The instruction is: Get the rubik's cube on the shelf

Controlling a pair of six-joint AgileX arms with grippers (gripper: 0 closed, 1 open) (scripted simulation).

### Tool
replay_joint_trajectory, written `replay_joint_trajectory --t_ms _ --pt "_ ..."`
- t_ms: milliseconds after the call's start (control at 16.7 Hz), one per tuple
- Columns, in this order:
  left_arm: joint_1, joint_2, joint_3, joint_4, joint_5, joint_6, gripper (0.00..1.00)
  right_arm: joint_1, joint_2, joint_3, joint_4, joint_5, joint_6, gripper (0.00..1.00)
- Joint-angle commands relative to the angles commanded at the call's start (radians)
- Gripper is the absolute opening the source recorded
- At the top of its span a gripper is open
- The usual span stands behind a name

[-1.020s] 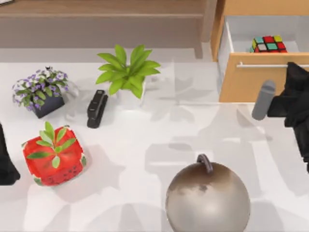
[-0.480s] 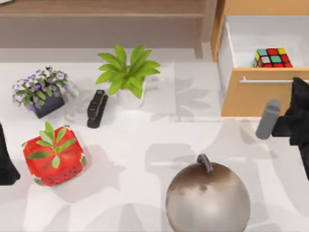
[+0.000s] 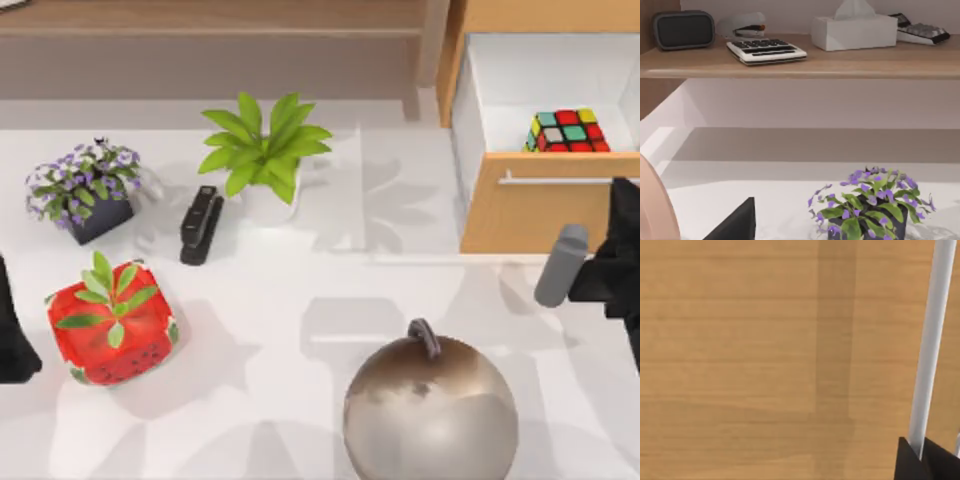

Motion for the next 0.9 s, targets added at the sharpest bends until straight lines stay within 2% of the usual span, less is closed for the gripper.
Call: replay_joint_trajectory --t_ms 720,900 --pt "0.0 0.0 0.0 0.0 0.0 0.0 1.0 0.0 0.0 0.0 0.0 0.0 0.0 0.98" --pt "0.0 0.0 0.0 0.0 0.0 0.0 1.0 0.0 0.0 0.0 0.0 0.0 0.0 1.0"
